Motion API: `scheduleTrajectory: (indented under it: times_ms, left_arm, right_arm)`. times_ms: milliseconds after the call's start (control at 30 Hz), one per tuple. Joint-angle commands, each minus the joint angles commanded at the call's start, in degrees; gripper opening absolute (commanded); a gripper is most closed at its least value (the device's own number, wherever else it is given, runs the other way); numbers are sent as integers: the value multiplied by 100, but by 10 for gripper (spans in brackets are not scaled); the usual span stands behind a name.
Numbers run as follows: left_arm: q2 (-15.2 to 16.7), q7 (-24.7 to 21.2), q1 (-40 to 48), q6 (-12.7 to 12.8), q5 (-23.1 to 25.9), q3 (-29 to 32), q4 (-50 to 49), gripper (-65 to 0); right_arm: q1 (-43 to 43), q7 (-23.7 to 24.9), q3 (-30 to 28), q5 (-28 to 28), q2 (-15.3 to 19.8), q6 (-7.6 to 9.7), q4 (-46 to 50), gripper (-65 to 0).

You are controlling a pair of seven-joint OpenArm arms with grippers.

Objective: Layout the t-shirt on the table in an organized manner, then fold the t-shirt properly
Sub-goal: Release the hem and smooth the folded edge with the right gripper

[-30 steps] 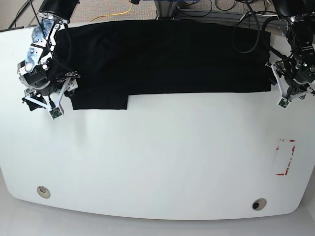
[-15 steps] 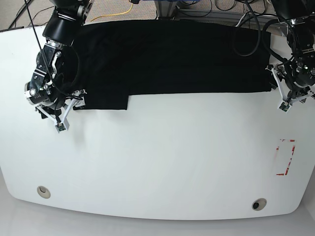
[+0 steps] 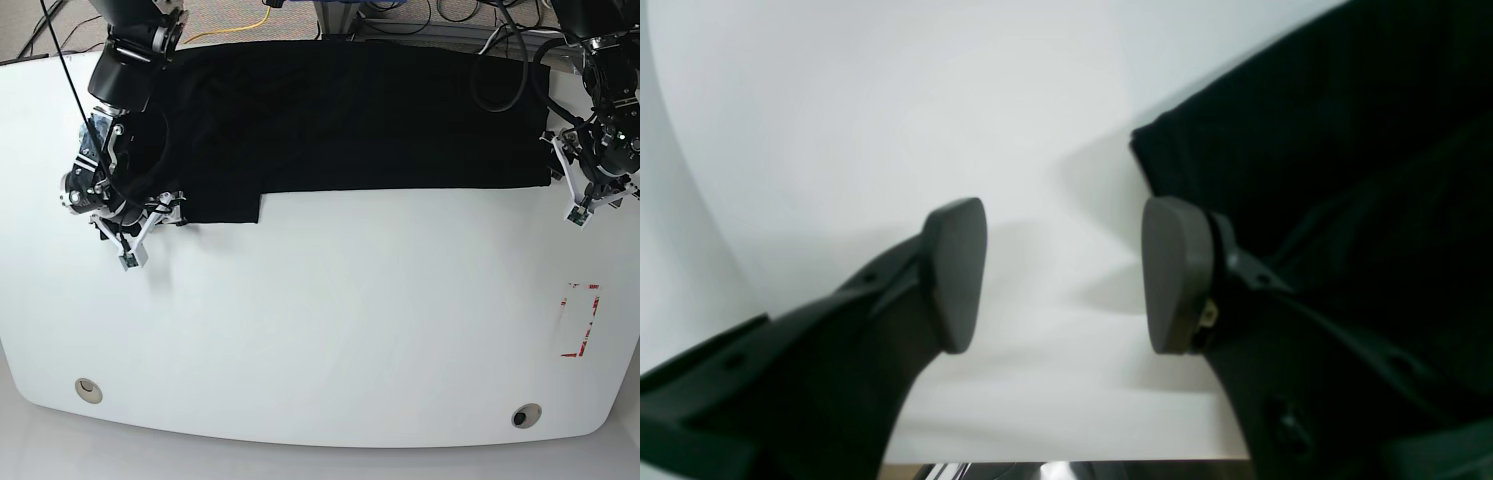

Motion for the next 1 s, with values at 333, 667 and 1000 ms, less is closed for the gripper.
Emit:
scheduleTrajectory:
  times_ms: [333, 667, 1000]
  left_arm:
    - [0, 0, -9, 0, 0, 18, -9, -304]
    - [0, -9, -167, 0, 0, 18, -255, -304]
    - [0, -9, -343, 0, 0, 26, -440, -306]
  right_arm:
    - [-62, -18, -18, 0, -44, 0, 18, -629]
    - [-88, -826, 9, 9, -149, 0, 1002, -650]
    - [-782, -2127, -53, 18, -440, 0, 3077, -650]
